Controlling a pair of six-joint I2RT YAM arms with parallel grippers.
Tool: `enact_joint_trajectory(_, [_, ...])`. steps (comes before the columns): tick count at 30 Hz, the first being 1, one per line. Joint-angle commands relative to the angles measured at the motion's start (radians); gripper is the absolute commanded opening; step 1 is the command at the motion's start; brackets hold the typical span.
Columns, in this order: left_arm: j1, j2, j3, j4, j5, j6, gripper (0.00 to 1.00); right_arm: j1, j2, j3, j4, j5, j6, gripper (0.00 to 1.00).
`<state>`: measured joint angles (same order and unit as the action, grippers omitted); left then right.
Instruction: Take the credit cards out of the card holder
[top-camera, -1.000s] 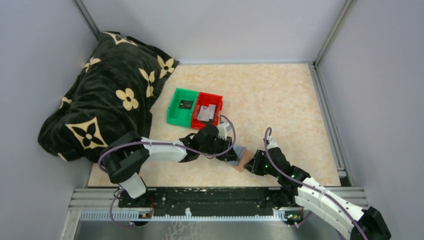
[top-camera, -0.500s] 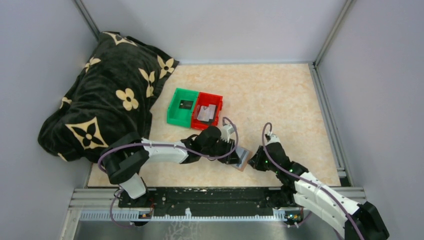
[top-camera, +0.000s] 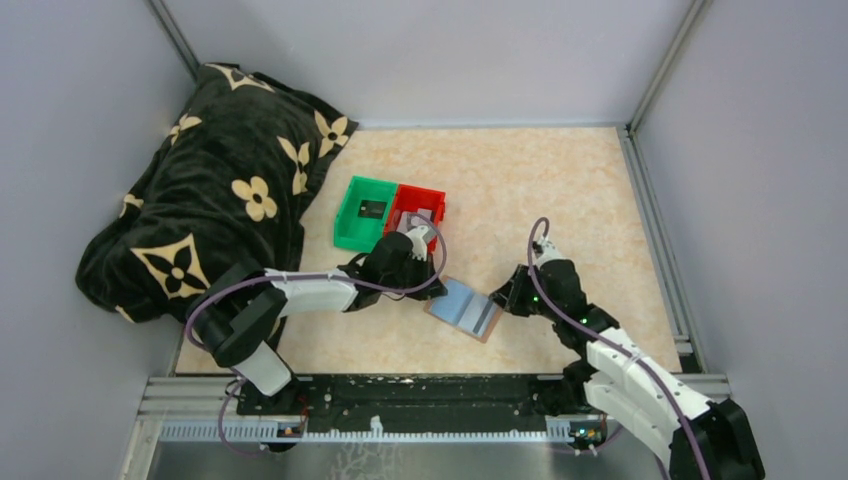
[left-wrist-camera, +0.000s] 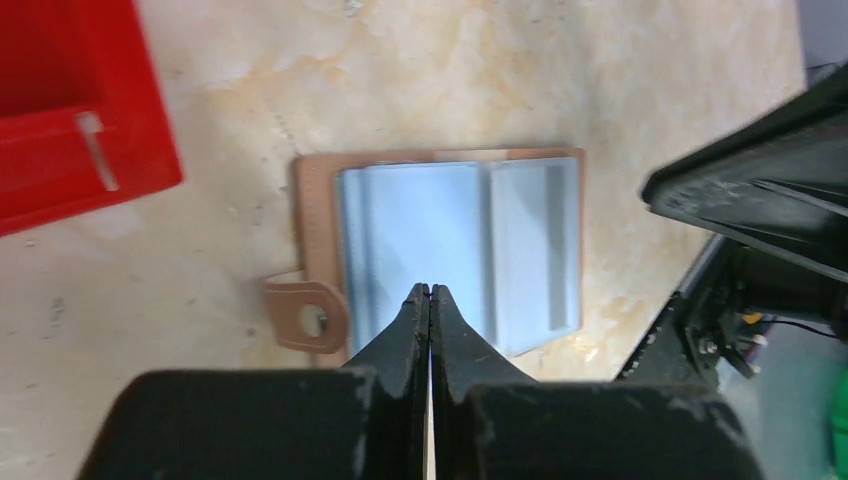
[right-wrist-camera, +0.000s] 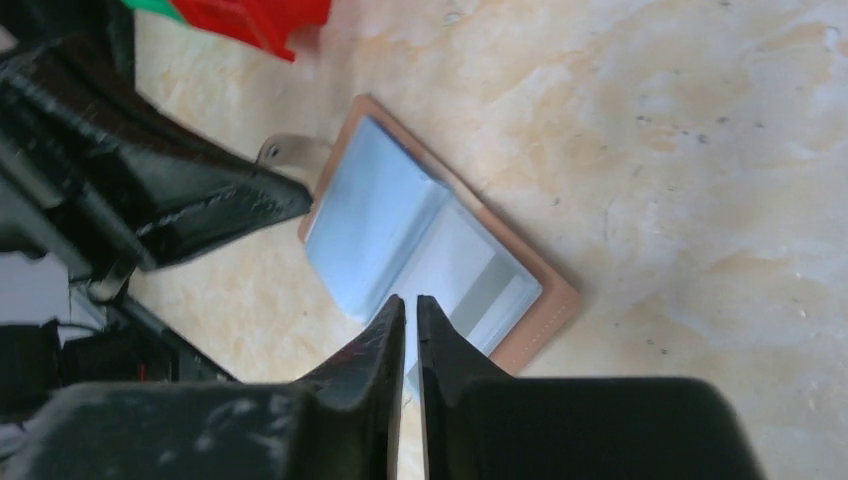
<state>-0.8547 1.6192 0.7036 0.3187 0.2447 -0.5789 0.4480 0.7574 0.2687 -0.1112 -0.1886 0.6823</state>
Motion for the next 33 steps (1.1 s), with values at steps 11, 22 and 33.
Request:
enact_joint_trajectory(11, [0.040, 0.109, 0.064, 0.007, 0.027, 0.073, 0.02, 0.383, -0.136, -0.087, -0.028, 0.120, 0.190, 0.00])
enact_joint_trajectory(22, [0.048, 0.091, 0.003, 0.014, 0.015, 0.041, 0.01, 0.390, -0.068, -0.183, 0.015, 0.115, 0.222, 0.00])
enact_joint_trajectory(33, [0.050, 0.024, -0.118, 0.036, 0.024, -0.002, 0.00, 0.165, 0.027, -0.119, -0.027, 0.079, 0.070, 0.00])
